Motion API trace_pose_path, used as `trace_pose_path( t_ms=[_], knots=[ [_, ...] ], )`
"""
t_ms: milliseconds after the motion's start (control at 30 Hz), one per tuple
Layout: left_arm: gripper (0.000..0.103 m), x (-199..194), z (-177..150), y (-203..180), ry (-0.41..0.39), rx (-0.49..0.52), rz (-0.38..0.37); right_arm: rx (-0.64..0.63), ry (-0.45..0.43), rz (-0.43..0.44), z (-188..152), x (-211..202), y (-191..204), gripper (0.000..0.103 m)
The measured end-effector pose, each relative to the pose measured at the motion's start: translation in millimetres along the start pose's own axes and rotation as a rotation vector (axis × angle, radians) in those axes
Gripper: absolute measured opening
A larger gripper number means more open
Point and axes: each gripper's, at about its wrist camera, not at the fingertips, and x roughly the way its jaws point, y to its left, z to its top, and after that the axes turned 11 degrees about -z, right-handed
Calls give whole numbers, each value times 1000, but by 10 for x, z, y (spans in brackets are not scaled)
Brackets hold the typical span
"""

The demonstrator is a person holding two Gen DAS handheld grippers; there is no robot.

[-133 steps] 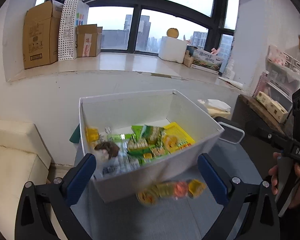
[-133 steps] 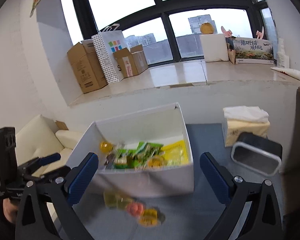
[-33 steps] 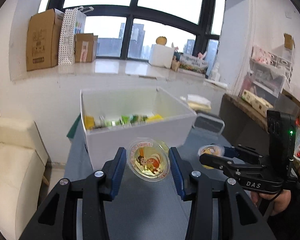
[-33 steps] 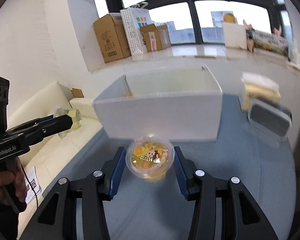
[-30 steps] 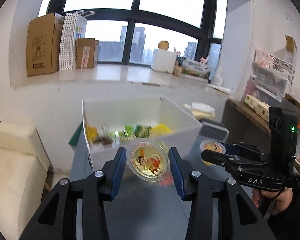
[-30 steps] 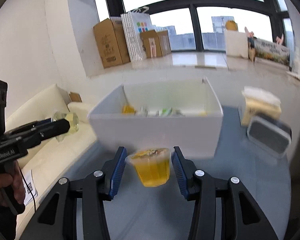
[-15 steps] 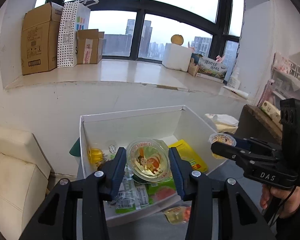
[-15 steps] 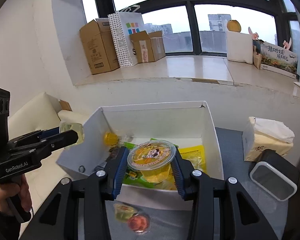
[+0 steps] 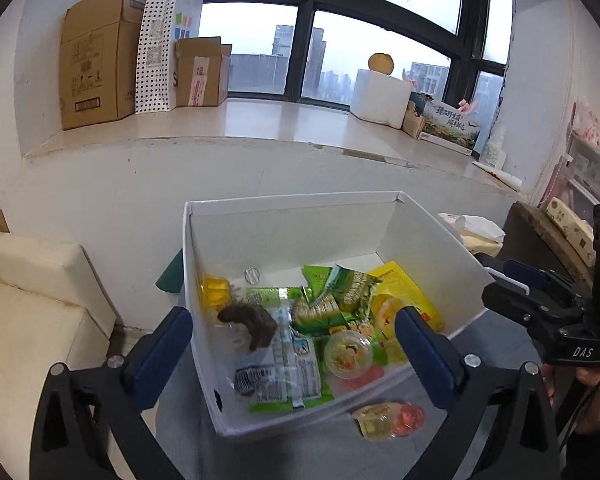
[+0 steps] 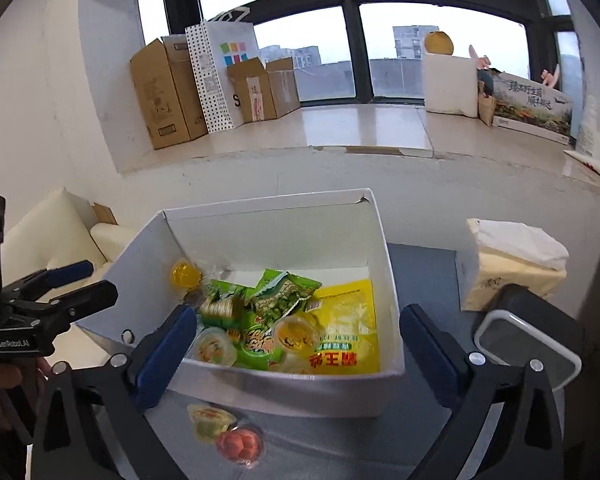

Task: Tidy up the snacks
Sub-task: 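Carry both cartoon-lid jelly cups into the white box and release them, then grasp the pink jelly cup with the right gripper while the left gripper grasps the pale yellow cup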

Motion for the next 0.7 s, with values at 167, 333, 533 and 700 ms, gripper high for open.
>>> trace_pose_path(
  t_ms=[167, 333, 533, 700],
  knots=[
    [103, -207, -193, -163, 5, 26, -5, -9, -29, 10, -155, -299, 0, 103],
    [103, -512, -656, -438, 14, 66, -39, -16, -49, 68, -547, -692, 28, 103],
    [103, -780, -1281, -631, 39, 68, -49, -8, 15, 84, -1163, -842, 123, 103],
    [103, -860, -1521, -612, 60, 45, -37, -45, 96, 63, -1395, -677, 229, 103]
  ],
)
